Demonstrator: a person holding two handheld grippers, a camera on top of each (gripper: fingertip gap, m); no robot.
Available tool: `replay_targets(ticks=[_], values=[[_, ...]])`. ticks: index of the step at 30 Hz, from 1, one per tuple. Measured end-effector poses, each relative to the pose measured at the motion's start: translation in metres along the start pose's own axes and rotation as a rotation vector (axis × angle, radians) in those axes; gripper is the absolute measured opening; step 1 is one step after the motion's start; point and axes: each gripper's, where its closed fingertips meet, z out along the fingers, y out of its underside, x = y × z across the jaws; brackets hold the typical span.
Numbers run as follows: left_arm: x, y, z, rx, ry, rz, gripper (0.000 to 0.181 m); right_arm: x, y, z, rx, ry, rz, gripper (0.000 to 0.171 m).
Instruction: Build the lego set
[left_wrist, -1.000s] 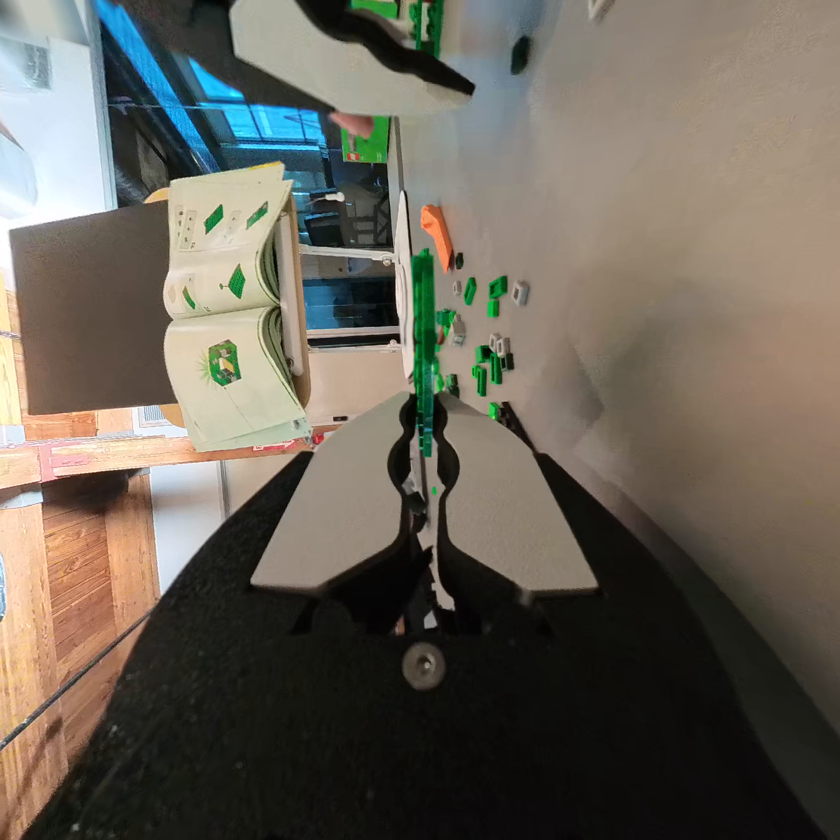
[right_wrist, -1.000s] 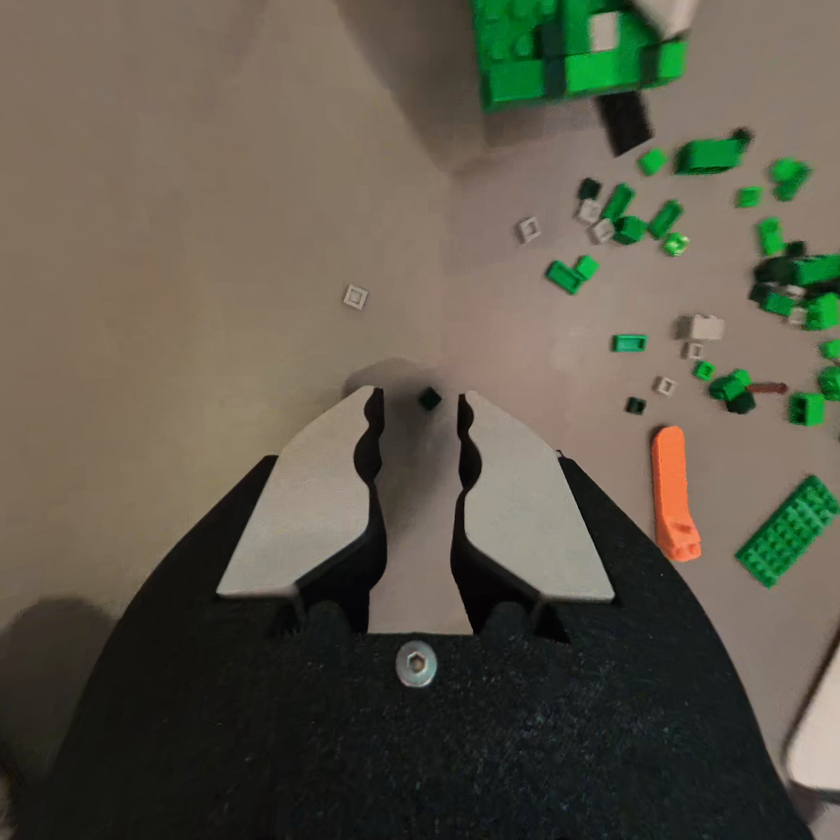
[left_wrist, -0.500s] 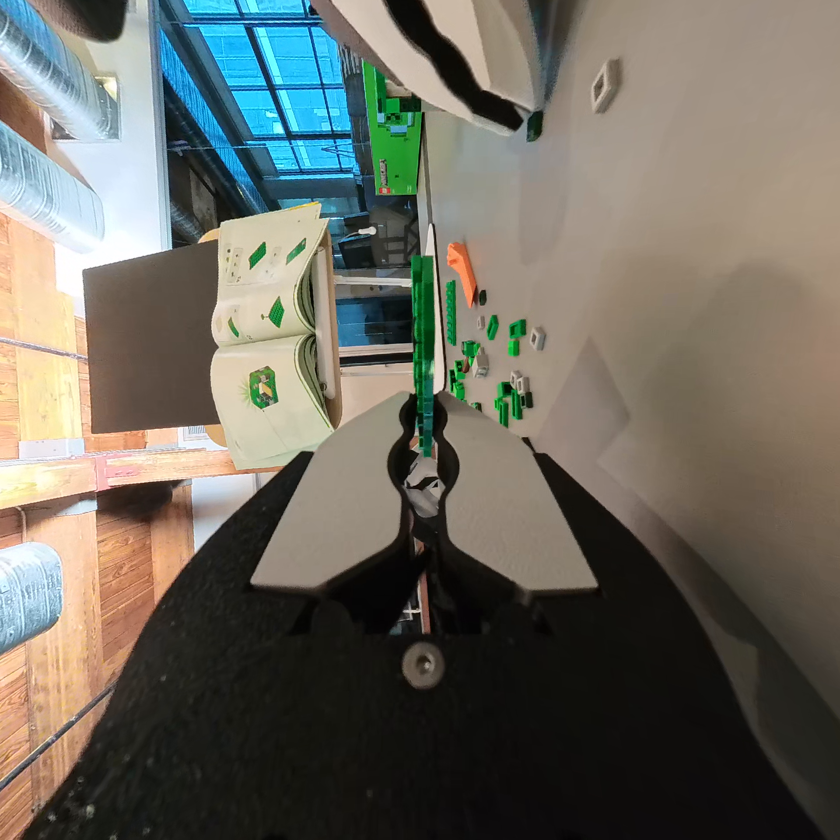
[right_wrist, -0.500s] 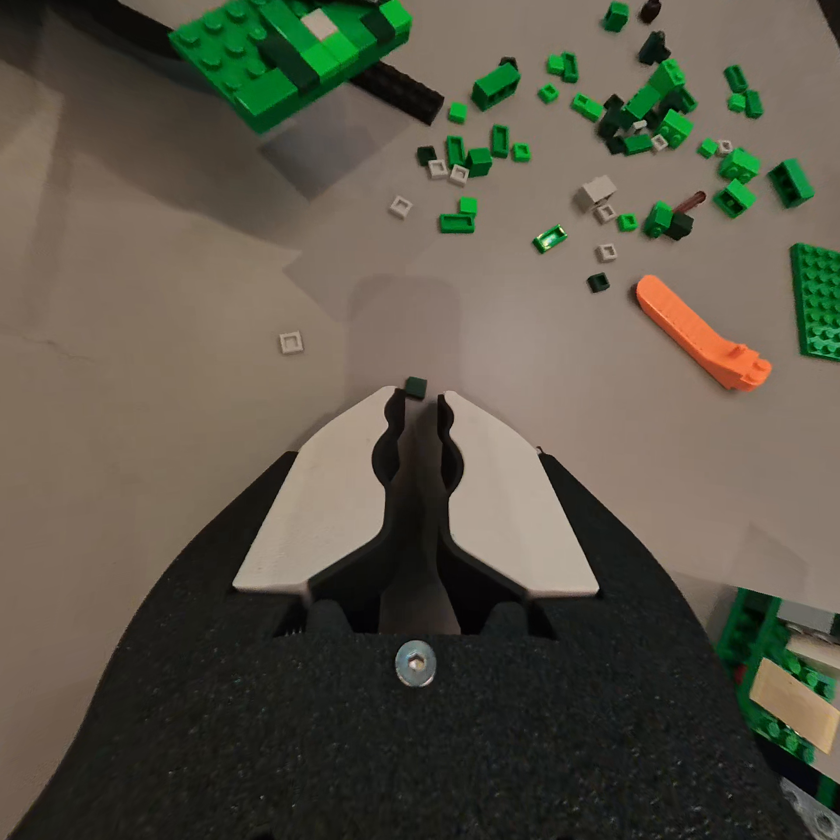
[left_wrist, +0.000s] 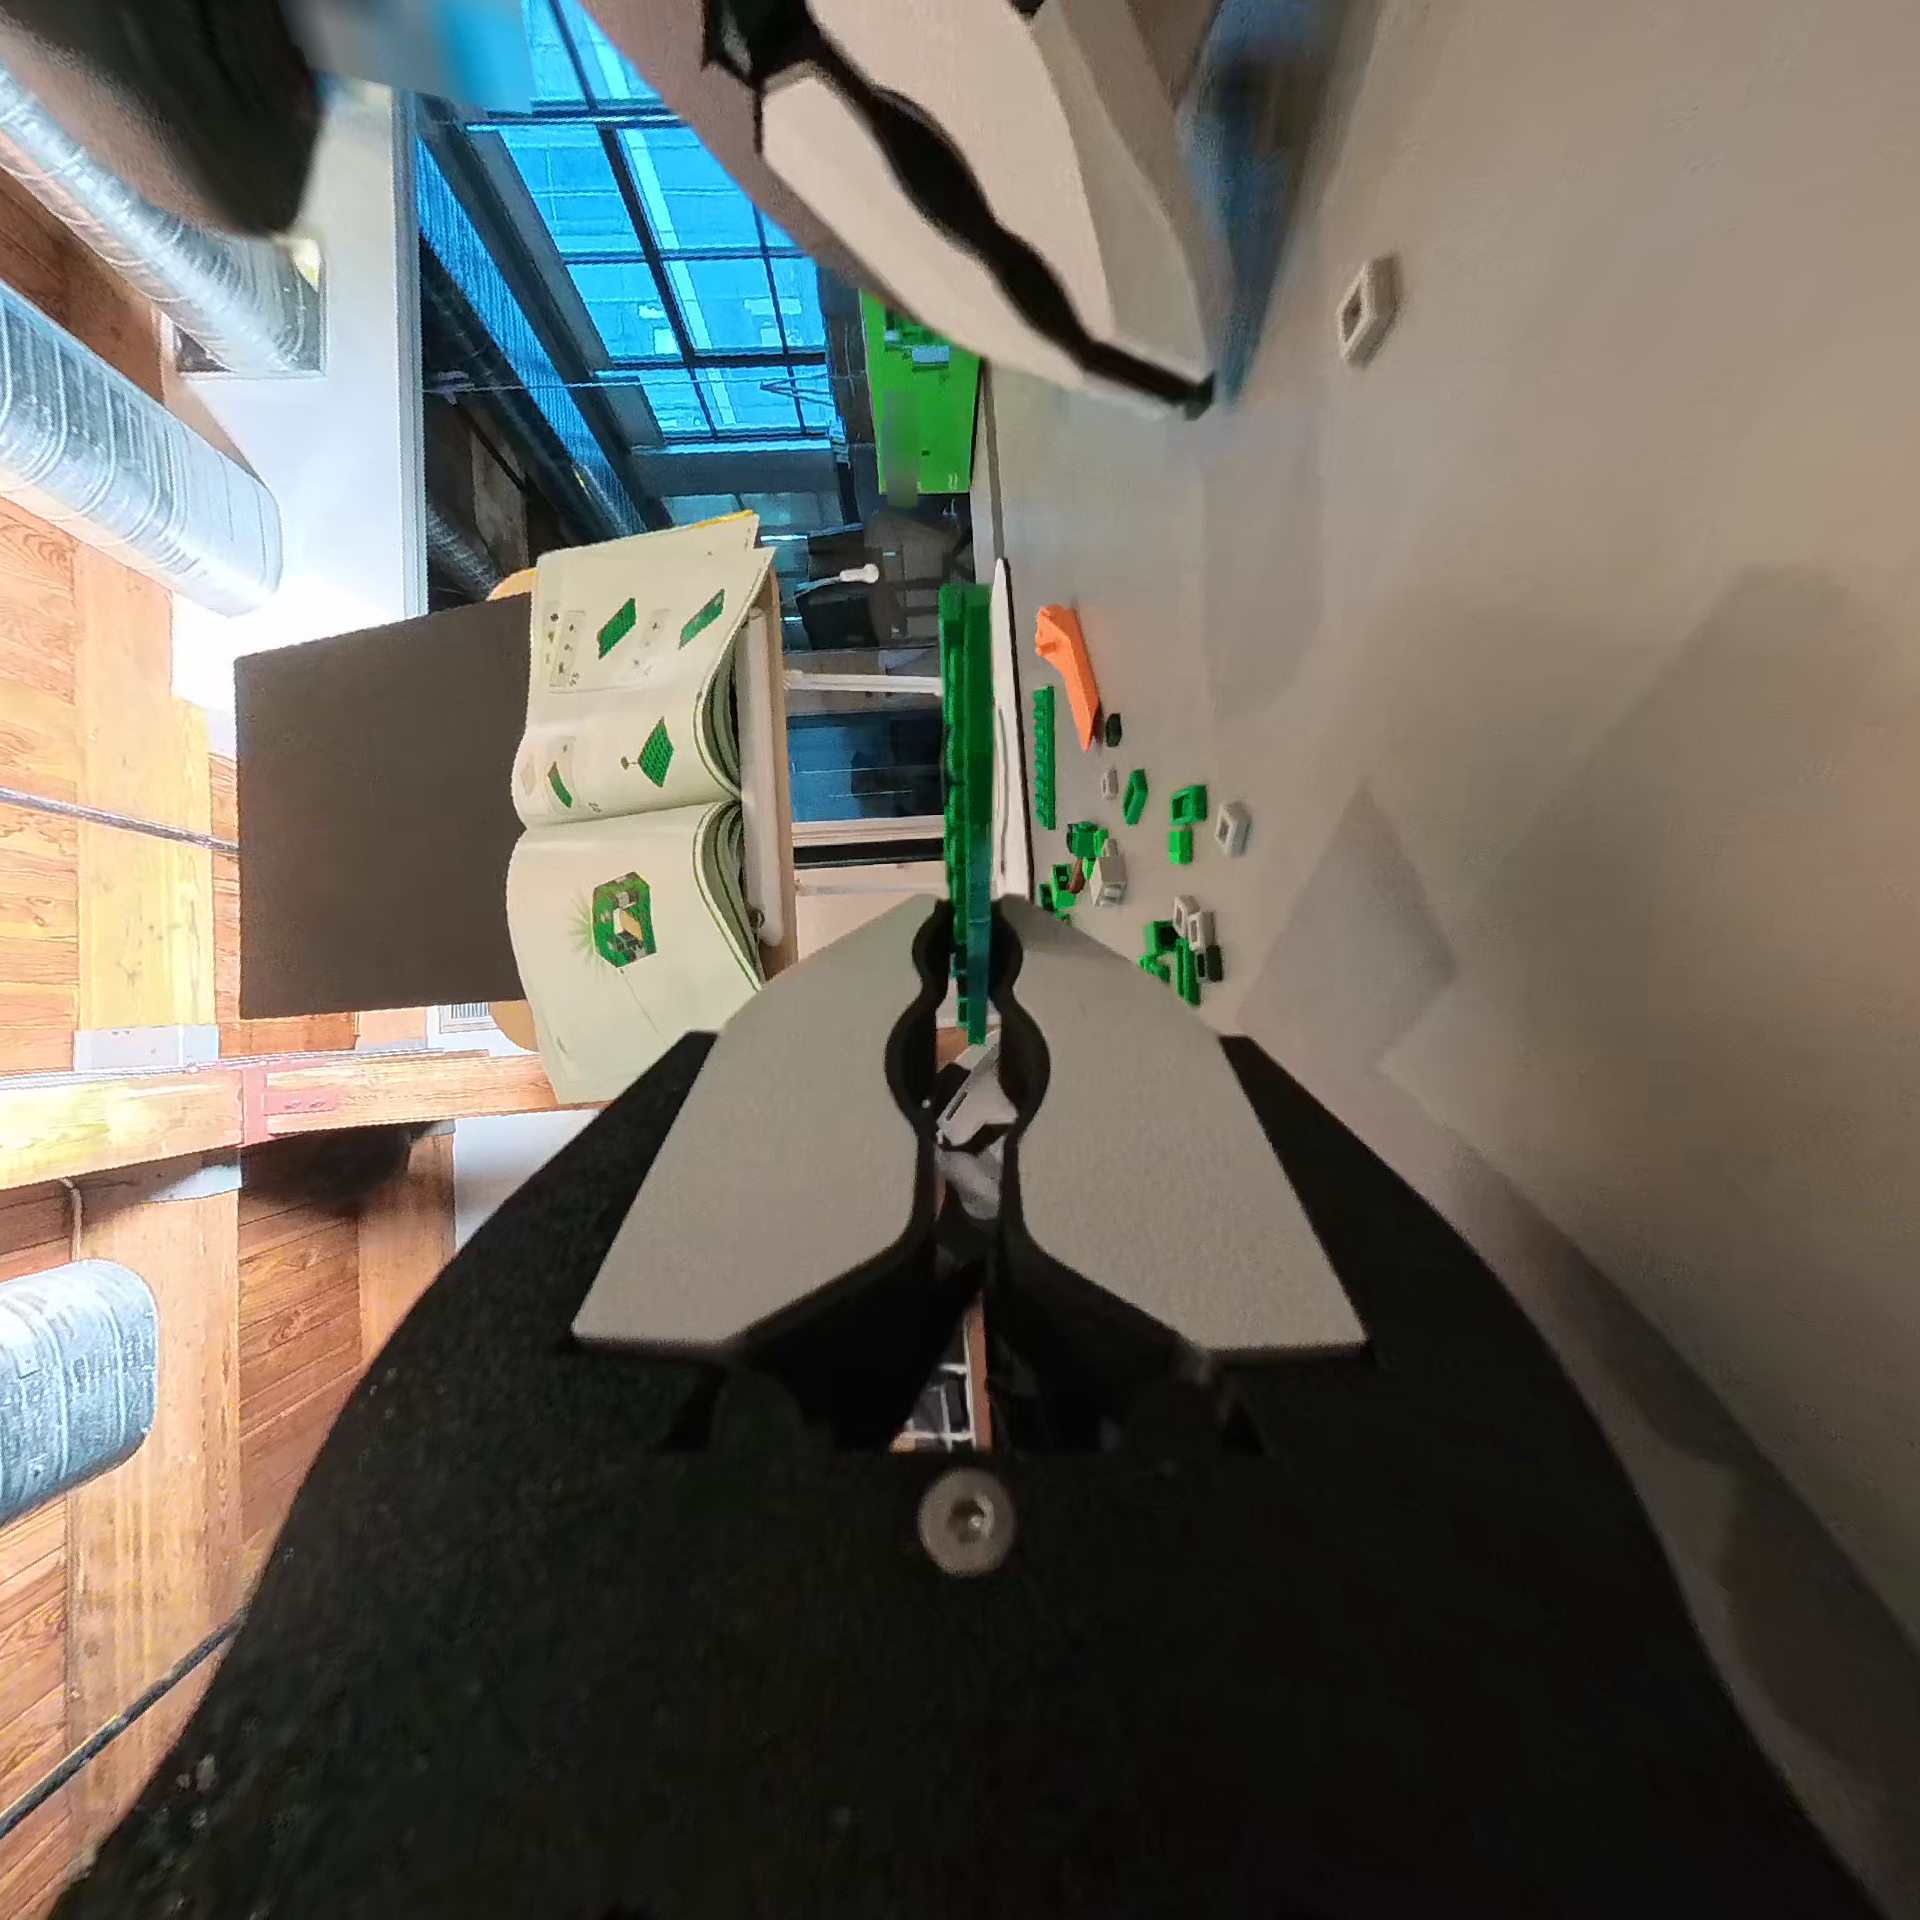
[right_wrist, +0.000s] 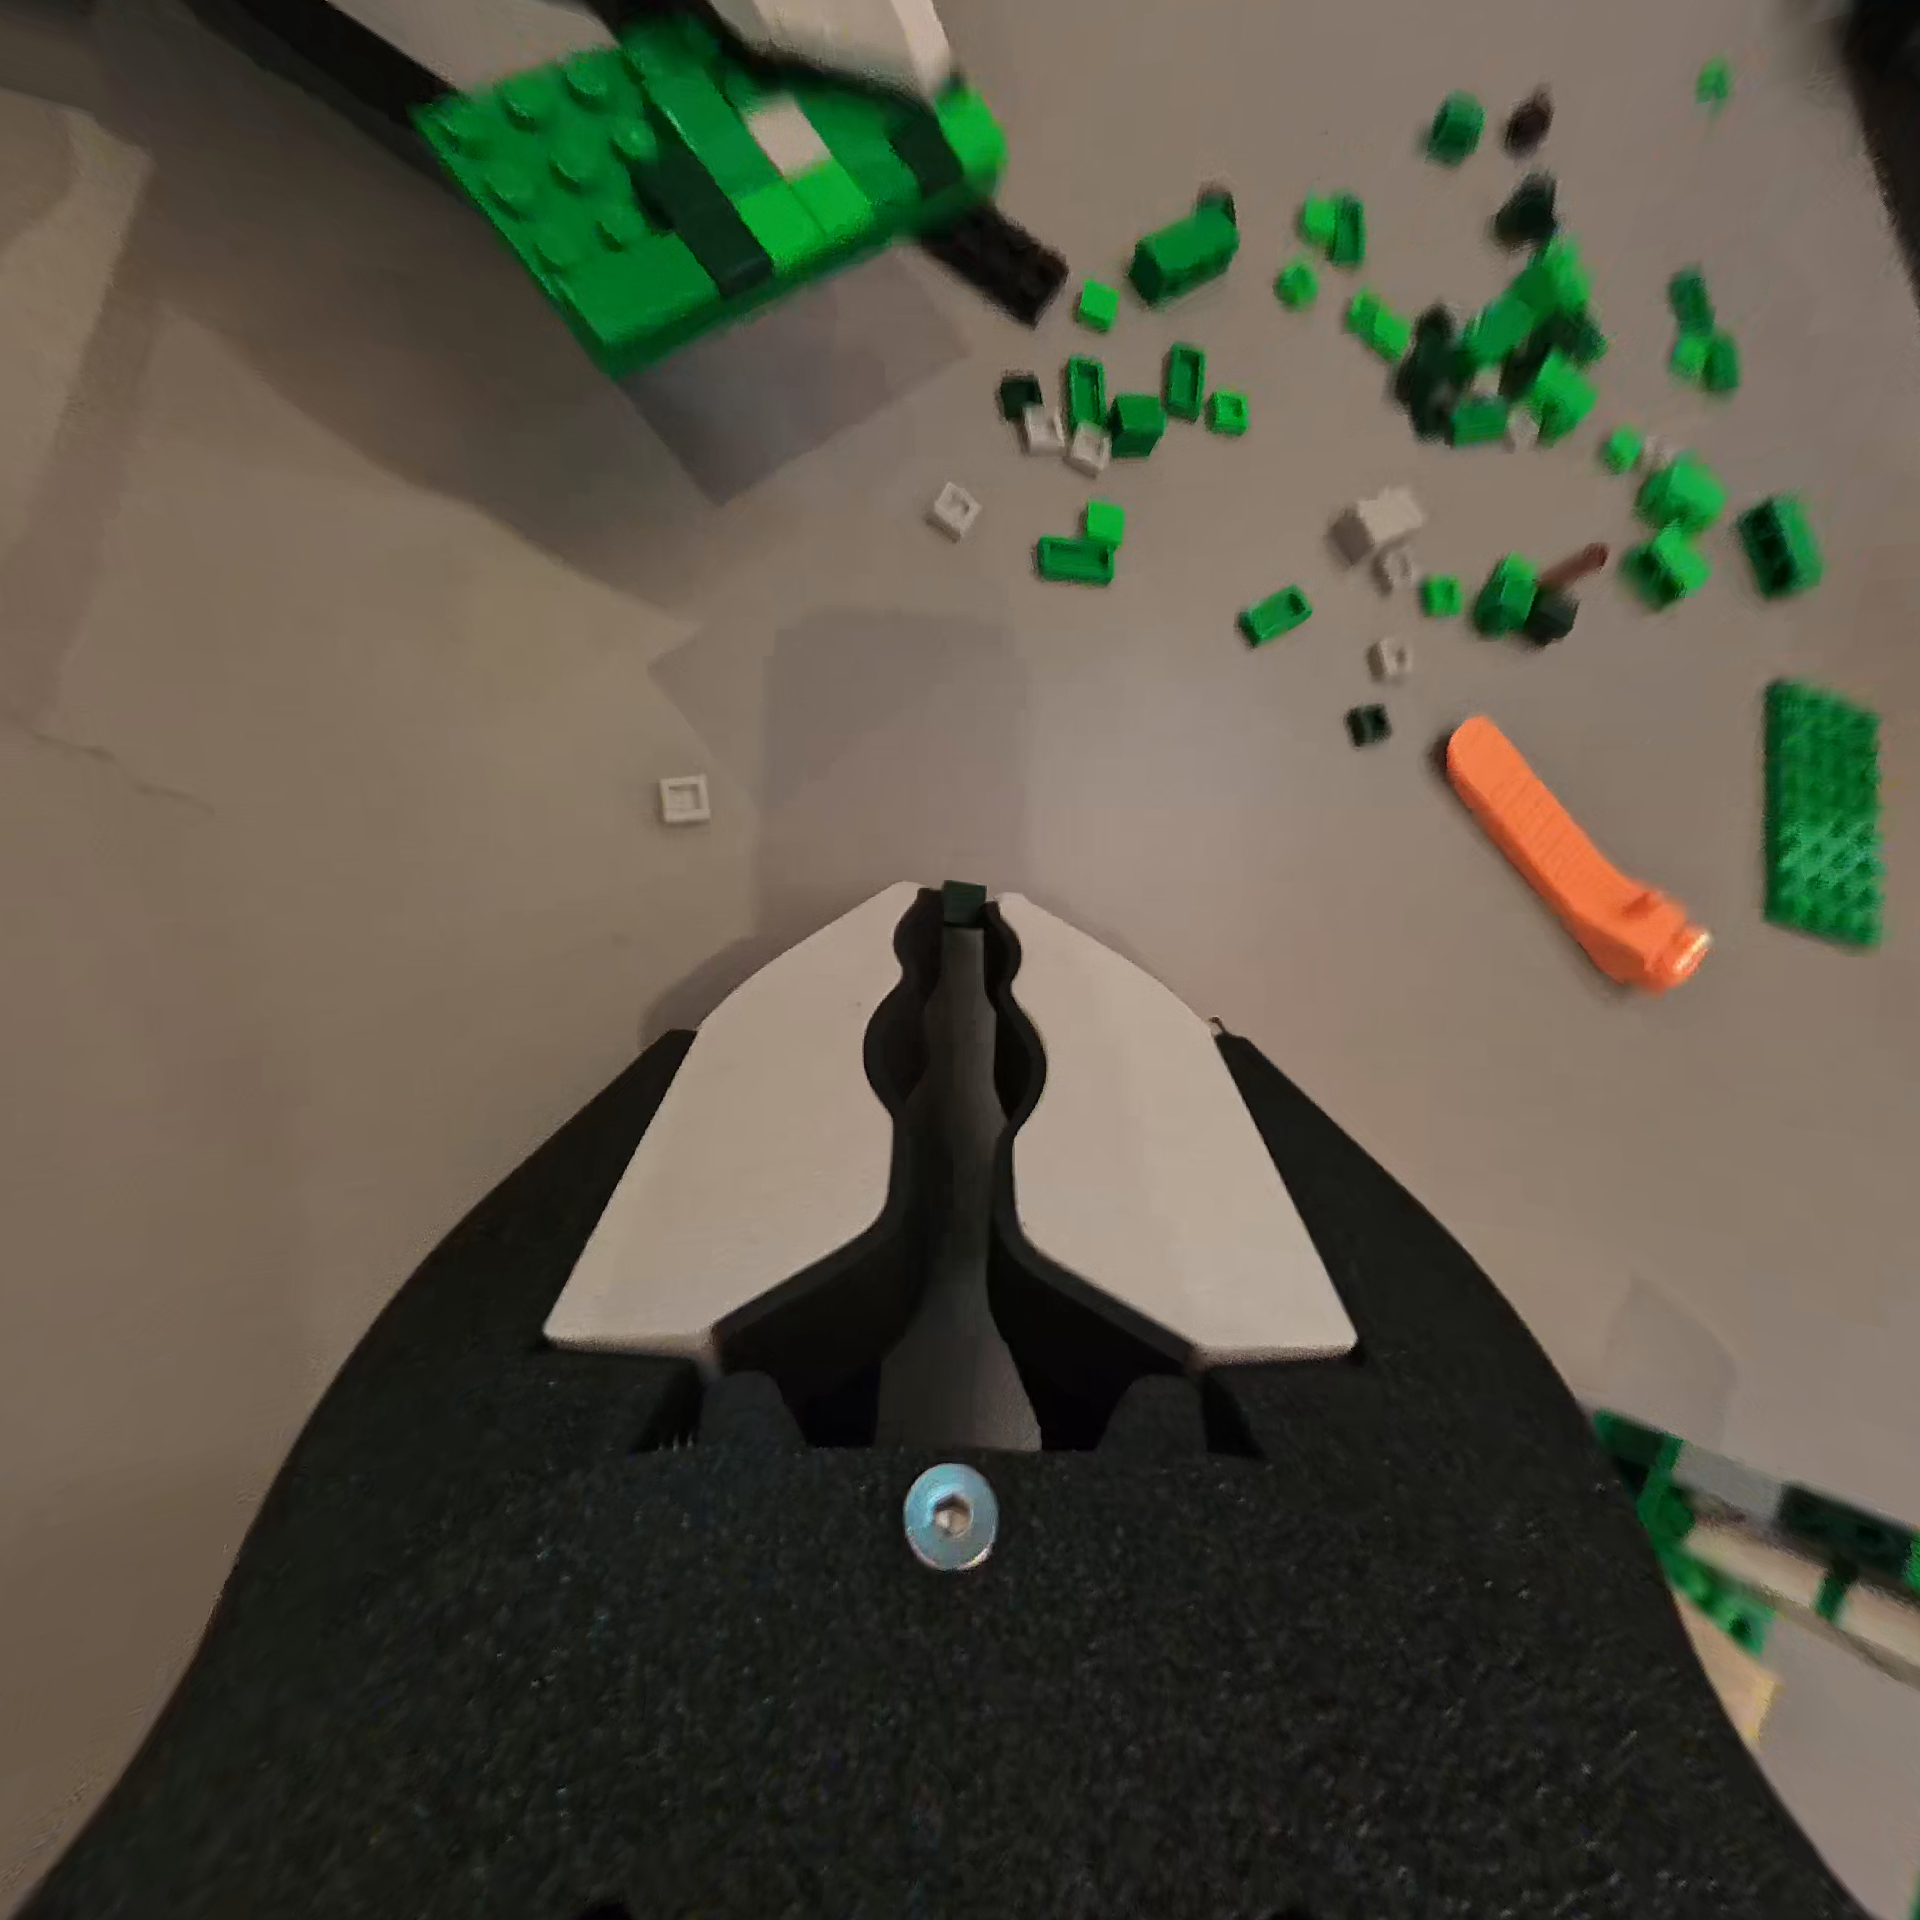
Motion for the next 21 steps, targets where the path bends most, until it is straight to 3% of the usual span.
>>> replay_targets(ticks=[6, 10, 21], values=[[-0.004, -0.014, -0.002, 0.066, -0.022, -0.038, 0.005, -0.042, -0.076, -0.033, 0.344, -0.218, -0.214, 0.007], [-0.004, -0.027, -0.004, 0.118, -0.025, -0.027, 0.005, -0.057, -0.088, -0.031, 0.325, -0.281, -0.323, 0.007], [0.0, -0.04, -0.006, 0.167, -0.016, 0.01, 0.005, -0.067, -0.078, -0.026, 0.204, -0.369, -0.447, 0.007]])
